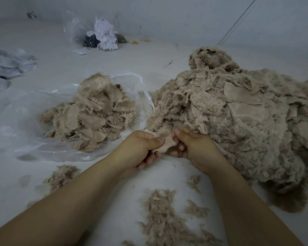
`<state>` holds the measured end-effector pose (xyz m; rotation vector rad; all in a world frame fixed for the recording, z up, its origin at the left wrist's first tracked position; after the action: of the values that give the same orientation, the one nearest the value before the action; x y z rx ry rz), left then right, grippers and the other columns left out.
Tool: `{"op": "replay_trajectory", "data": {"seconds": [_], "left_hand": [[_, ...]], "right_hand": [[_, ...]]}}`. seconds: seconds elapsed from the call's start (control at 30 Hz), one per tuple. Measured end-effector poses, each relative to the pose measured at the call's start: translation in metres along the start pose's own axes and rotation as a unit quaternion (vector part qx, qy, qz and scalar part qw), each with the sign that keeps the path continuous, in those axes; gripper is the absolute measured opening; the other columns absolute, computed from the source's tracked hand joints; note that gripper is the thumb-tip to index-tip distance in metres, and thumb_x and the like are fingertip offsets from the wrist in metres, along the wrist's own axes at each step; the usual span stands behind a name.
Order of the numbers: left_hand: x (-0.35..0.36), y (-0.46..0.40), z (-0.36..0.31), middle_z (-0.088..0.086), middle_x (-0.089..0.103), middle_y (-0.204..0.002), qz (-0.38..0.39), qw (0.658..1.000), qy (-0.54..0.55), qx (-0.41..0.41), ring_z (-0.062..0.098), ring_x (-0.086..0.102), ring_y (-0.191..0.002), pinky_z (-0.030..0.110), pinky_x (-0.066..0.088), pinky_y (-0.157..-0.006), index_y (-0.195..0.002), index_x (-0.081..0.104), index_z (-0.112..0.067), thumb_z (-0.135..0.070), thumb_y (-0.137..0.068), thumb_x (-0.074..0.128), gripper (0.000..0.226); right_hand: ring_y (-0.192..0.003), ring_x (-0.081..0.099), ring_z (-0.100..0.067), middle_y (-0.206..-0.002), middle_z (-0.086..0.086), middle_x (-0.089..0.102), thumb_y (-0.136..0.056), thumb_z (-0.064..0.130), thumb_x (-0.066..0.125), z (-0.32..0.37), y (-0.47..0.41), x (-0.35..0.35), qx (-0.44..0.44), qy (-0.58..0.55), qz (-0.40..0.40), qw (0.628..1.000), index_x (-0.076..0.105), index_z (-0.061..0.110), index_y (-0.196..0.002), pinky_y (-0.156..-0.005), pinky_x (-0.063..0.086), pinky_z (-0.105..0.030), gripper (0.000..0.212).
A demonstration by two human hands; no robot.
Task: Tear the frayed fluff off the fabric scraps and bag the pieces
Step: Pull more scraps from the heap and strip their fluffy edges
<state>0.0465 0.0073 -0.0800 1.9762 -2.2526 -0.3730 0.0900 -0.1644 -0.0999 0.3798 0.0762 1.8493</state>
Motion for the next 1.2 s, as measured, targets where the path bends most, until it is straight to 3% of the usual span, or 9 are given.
{"op": "replay_trajectory", "data": {"seconds": [0.17,0.33,0.47,0.63,0.73,0.87,0.93,1.03,1.2], "left_hand": [[-0.006,-0.001,0.004,0.005,0.042,-0.039,-0.005,0.999,-0.035,0.007,0.013,0.027,-0.029,0.015,0.02,-0.034,-0.052,0.062,-0.016,-0.039,-0.096,0.058,0.05],[-0.011,-0.012,-0.007,0.002,0.037,-0.042,-0.107,0.983,0.132,0.065,0.011,0.024,-0.031,0.015,0.016,-0.036,-0.053,0.056,-0.018,-0.033,-0.098,0.058,0.047],[-0.038,-0.029,-0.034,0.002,0.053,-0.059,-0.241,0.918,0.263,0.171,0.013,0.038,-0.035,0.018,0.025,-0.036,-0.089,0.063,-0.008,-0.059,-0.087,0.055,0.052],[-0.02,-0.048,-0.015,0.006,0.052,-0.061,-0.235,0.967,0.035,0.096,0.015,0.042,-0.036,0.019,0.03,-0.037,-0.076,0.058,-0.012,-0.013,-0.094,0.063,0.019],[-0.009,-0.059,-0.004,0.006,0.057,-0.072,-0.239,0.957,-0.126,0.105,0.022,0.056,-0.054,0.031,0.048,-0.05,-0.095,0.056,-0.017,-0.013,-0.089,0.071,0.016],[-0.004,-0.062,-0.001,0.03,0.061,-0.067,-0.236,0.943,-0.21,0.102,0.042,0.063,-0.061,0.05,0.055,-0.057,-0.07,0.055,0.001,-0.01,-0.089,0.067,0.025],[0.003,-0.054,0.003,0.025,0.061,-0.066,-0.206,0.947,-0.208,0.133,0.039,0.063,-0.063,0.046,0.053,-0.056,-0.071,0.056,0.001,-0.006,-0.088,0.066,0.02],[0.013,-0.037,0.009,0.0,0.057,-0.065,-0.145,0.932,-0.268,0.198,0.01,0.055,-0.059,0.026,0.045,-0.056,-0.068,0.059,-0.014,-0.003,-0.085,0.064,0.022],[0.02,-0.022,0.007,-0.009,0.044,-0.066,-0.099,0.901,-0.32,0.275,0.003,0.044,-0.062,0.017,0.036,-0.058,-0.06,0.049,-0.018,0.008,-0.08,0.061,0.035]], "right_hand": [[-0.054,0.055,-0.006,-0.064,-0.006,0.059,-0.074,0.051,0.078,0.004,0.003,0.002,-0.017,0.112,0.072,0.991,0.07,0.019,-0.065,-0.059,0.054,-0.024,0.034],[-0.048,0.049,-0.004,-0.058,-0.001,0.058,-0.09,0.007,0.067,0.003,-0.002,-0.001,-0.012,0.133,0.05,0.99,0.074,0.018,-0.063,-0.057,0.054,-0.022,0.03],[-0.049,0.049,-0.004,-0.057,0.002,0.059,-0.094,0.007,0.062,0.003,-0.001,0.0,-0.006,0.115,0.029,0.993,0.075,0.016,-0.068,-0.058,0.055,-0.022,0.03],[-0.05,0.047,-0.003,-0.059,0.004,0.057,-0.098,0.01,0.056,0.005,0.0,0.002,-0.008,0.095,0.041,0.995,0.072,0.014,-0.078,-0.06,0.055,-0.022,0.026],[-0.049,0.044,-0.002,-0.059,0.006,0.057,-0.099,0.012,0.055,0.005,0.001,0.001,-0.018,0.099,0.052,0.994,0.067,0.011,-0.087,-0.06,0.055,-0.021,0.017],[-0.05,0.046,-0.001,-0.061,0.004,0.054,-0.098,0.012,0.056,0.005,0.001,0.003,-0.038,0.093,0.068,0.993,0.067,0.019,-0.1,-0.058,0.054,-0.021,0.013],[-0.053,0.048,-0.001,-0.062,0.002,0.051,-0.098,0.016,0.058,0.006,0.001,0.003,-0.044,0.089,0.085,0.992,0.068,0.033,-0.109,-0.058,0.053,-0.022,0.022],[-0.056,0.048,0.0,-0.061,0.004,0.049,-0.1,0.021,0.055,0.008,0.001,0.003,-0.045,0.102,0.105,0.988,0.064,0.047,-0.115,-0.058,0.053,-0.022,0.032],[-0.05,0.051,0.0,-0.057,0.005,0.051,-0.104,0.022,0.044,0.006,-0.001,0.005,-0.011,0.085,0.061,0.994,0.063,0.034,-0.116,-0.051,0.05,-0.018,0.025]]}}
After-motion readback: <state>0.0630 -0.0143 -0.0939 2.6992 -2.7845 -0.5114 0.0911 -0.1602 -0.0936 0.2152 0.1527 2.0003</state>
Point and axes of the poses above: each hand's wrist, its own y-axis away from the middle knuckle, its own x-axis out of the palm, z = x × y, the point moved 1 cm from there along -y, towards the middle knuckle
